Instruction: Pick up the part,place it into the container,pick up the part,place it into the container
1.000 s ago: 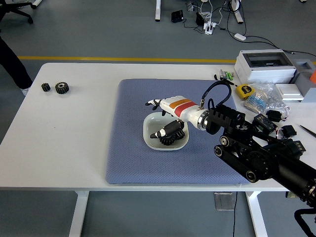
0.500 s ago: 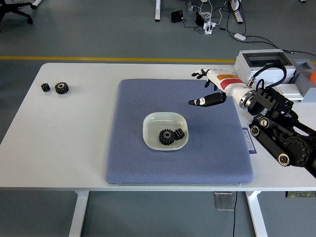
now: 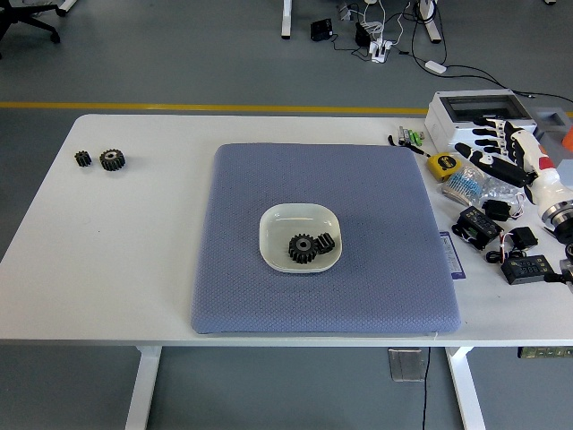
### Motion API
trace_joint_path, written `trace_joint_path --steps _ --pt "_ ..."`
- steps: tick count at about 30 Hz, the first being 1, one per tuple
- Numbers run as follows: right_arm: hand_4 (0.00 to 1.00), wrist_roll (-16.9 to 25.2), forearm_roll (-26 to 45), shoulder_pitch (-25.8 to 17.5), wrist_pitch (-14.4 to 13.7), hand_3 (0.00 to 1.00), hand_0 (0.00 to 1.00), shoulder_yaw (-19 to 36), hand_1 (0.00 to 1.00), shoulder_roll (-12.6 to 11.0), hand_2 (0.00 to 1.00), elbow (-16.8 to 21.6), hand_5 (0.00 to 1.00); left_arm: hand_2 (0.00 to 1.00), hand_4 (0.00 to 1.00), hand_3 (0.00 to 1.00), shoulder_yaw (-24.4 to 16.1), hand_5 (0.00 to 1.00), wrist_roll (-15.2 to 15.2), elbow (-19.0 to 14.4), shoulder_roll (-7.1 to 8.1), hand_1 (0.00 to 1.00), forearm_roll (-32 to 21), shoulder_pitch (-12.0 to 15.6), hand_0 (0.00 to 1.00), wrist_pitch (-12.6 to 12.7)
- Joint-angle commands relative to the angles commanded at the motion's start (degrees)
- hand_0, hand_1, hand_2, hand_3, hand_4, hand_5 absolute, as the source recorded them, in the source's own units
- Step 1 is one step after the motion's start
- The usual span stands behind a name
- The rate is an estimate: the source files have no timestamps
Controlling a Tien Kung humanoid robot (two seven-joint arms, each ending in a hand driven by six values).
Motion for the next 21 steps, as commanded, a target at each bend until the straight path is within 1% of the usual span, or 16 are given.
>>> trace_joint_path --steps 4,5,7,10,11,12,16,19,21 --pt "0.998 0.25 9.68 -4.54 2.72 0.792 0.773 3.81 0.757 -0.68 0.8 3.32 0.813 0.672 0.601 0.566 0.44 0.571 -0.03 0.0 0.06 0.672 -0.28 -0.37 0.711 0.0" --pt "0.998 0.53 11.92 -5.54 3.35 0.939 0.889 4.58 0.811 -0.6 0.864 3.97 0.976 0.672 0.601 0.567 0.52 0.57 0.0 0.0 0.07 0.672 -0.34 -0.43 0.711 -0.01" --pt "0.998 1.21 17.13 -8.24 5.16 0.939 0.889 6.65 0.811 0.07 0.864 5.48 0.976 0.672 0.601 0.567 0.82 0.57 0.02 0.0 0.06 0.672 -0.62 -0.5 0.711 0.0" --pt "0.998 1.67 23.84 -10.89 6.74 0.939 0.889 9.13 0.811 1.4 0.864 6.73 0.976 0.672 0.601 0.567 1.04 0.57 0.08 0.0 -0.02 0.672 -0.78 -0.52 0.711 0.01" --pt "0.998 1.62 25.83 -11.74 7.17 0.992 0.946 9.88 0.848 1.87 0.901 7.13 0.998 0.671 0.601 0.567 1.12 0.571 0.1 0.0 -0.07 0.672 -0.79 -0.53 0.712 0.0" --pt "0.998 1.36 26.64 -12.54 7.41 0.992 0.946 10.54 0.848 2.29 0.901 7.54 0.998 0.671 0.601 0.567 1.2 0.571 0.08 0.0 -0.12 0.672 -0.86 -0.56 0.712 0.0" --pt "0.998 1.13 25.16 -15.14 7.79 0.992 0.946 12.99 0.848 3.68 0.901 9.08 0.998 0.671 0.601 0.567 2.18 0.571 -0.03 0.0 -0.18 0.672 -1.5 -1.08 0.712 -0.11" --pt "0.998 1.51 23.09 -16.32 7.4 0.981 0.952 14.43 0.851 4.16 0.899 10.32 0.998 0.672 0.602 0.567 2.67 0.572 -0.24 0.0 -0.02 0.673 -2.03 -1.62 0.711 -0.11" --pt "0.998 1.82 21.24 -17.1 6.61 0.981 0.952 15.62 0.851 4.43 0.899 11.46 0.998 0.672 0.602 0.567 2.9 0.572 -0.4 0.0 0.17 0.673 -2.31 -2.08 0.711 -0.11"
